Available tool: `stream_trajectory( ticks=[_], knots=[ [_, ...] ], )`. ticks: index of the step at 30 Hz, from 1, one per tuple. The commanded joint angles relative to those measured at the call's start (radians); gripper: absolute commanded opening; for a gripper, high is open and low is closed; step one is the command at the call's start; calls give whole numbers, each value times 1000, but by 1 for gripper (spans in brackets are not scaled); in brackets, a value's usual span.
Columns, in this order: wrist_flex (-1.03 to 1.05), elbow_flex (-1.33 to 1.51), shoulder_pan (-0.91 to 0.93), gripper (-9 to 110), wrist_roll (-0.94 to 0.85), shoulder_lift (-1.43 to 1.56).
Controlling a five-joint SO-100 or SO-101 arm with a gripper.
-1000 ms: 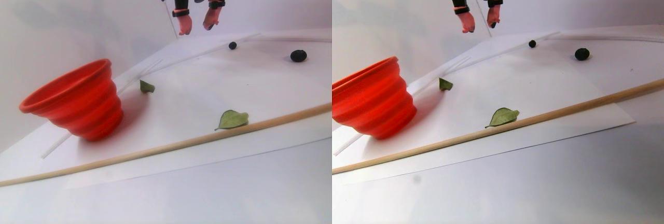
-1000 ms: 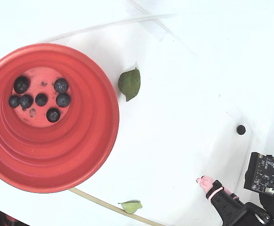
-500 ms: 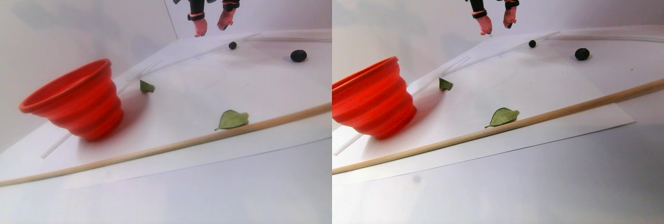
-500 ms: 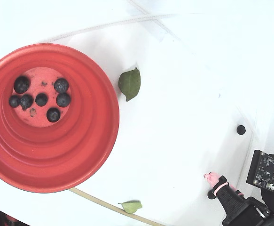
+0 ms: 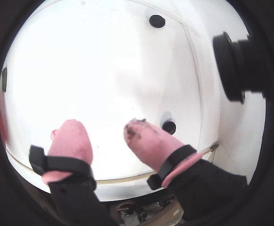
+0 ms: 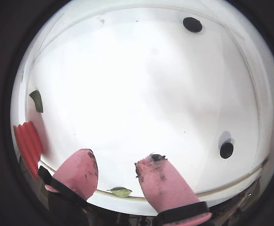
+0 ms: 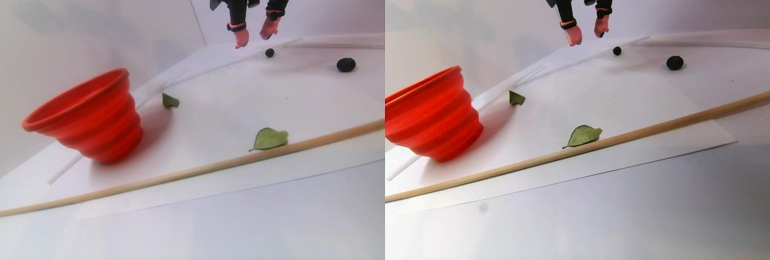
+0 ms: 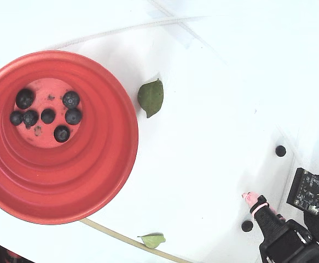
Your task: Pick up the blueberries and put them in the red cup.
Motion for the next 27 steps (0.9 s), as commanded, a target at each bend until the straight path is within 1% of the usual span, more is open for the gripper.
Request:
stream_trajectory(
  ticks=[1,27],
  knots=[
    [-49,-69,12,17,-15,-8],
    [-330,-158,66,19,-38,-239]
  ],
)
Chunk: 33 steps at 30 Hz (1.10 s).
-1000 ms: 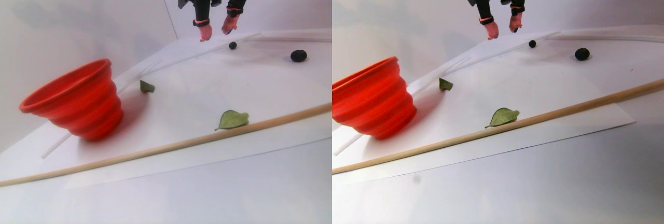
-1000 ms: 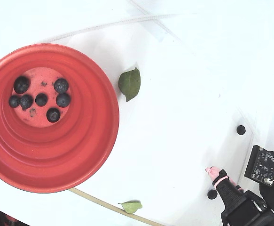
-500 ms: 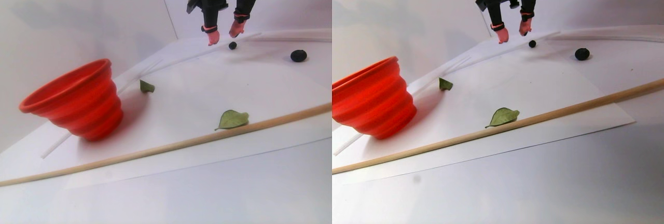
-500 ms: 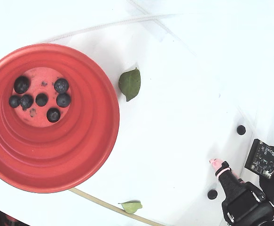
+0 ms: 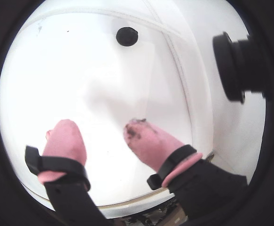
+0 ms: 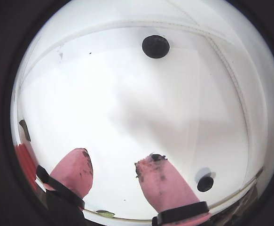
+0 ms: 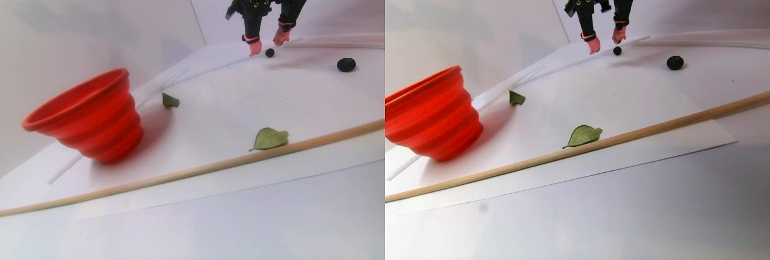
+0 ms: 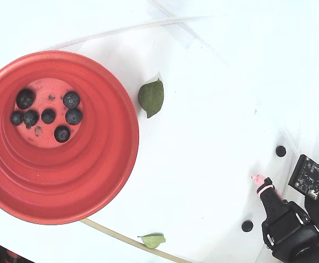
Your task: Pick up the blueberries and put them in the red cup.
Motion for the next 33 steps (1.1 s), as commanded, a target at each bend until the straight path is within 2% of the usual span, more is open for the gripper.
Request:
stream_trajectory(
  ticks=[1,33],
  knots=[
    [-51,-63,8,19,-5,2],
    [-258,-222,32,20,92,-224]
  ],
)
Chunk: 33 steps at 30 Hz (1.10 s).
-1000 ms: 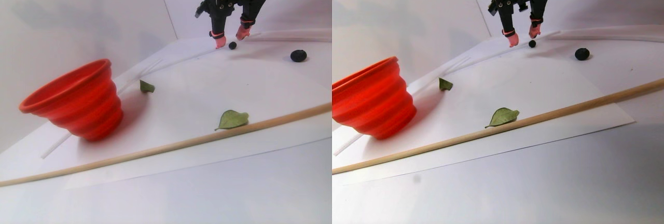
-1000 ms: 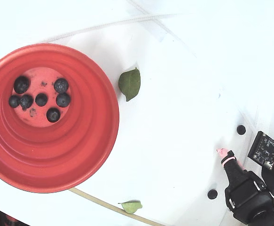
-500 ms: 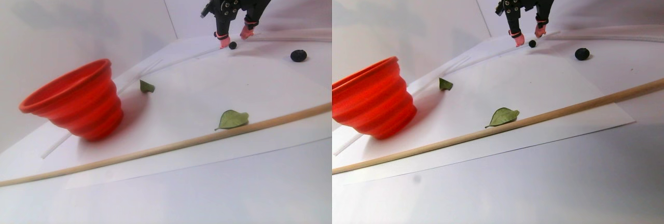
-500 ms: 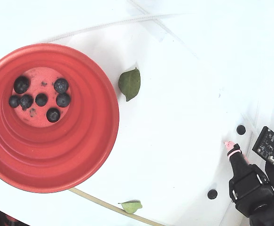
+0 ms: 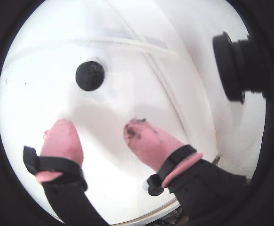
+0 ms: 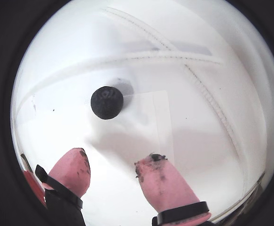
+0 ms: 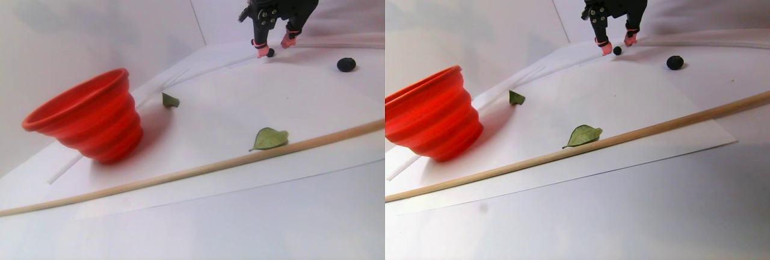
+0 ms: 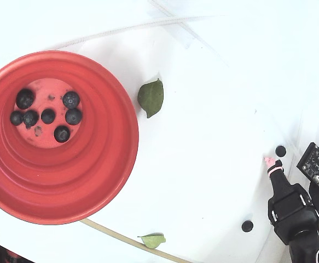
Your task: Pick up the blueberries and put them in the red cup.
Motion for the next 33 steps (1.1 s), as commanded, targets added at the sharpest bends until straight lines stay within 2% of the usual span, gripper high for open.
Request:
stream_trajectory(
  ticks=[1,19,33],
  knots=[
    [-43,-71,0,20,8,3],
    [-107,-132,-40,20,77,-75],
    [-160,-163,-28,20,25,-129]
  ],
)
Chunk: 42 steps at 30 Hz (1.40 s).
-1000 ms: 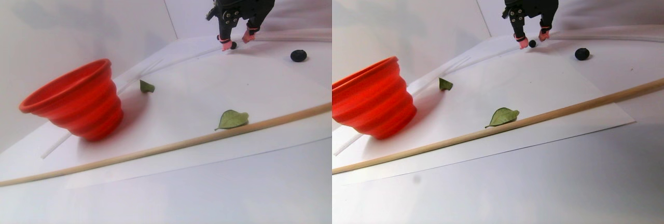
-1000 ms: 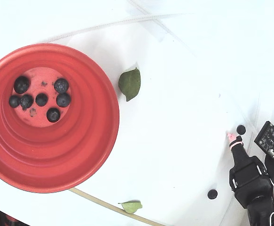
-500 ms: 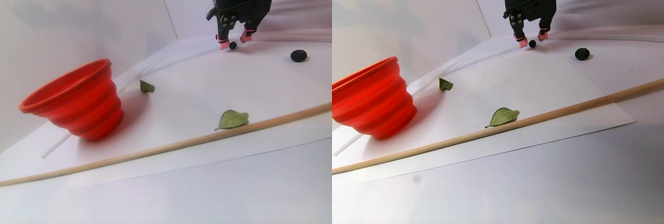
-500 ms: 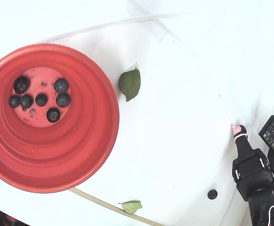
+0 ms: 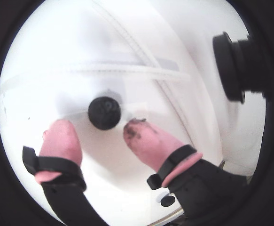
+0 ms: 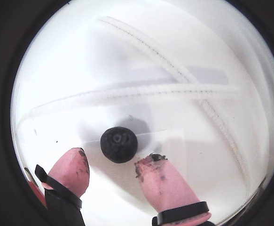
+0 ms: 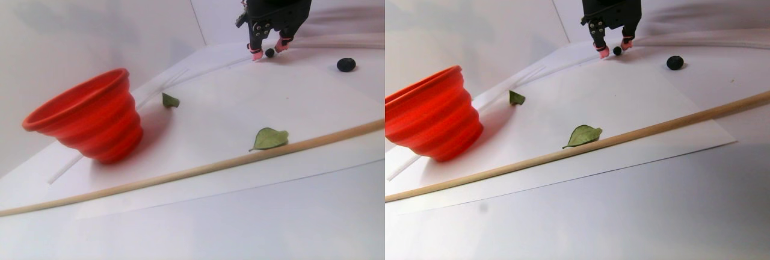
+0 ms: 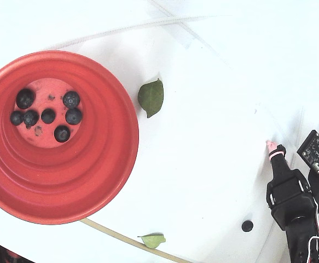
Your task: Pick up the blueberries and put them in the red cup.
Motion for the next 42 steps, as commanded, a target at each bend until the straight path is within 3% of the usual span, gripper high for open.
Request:
stream_trajectory(
  ticks=[1,29,42],
  knots=[
    [-38,-71,2,20,-11,3],
    [-61,-49,-3,11,-3,-9],
    [25,6,-40,11,15,133]
  ],
)
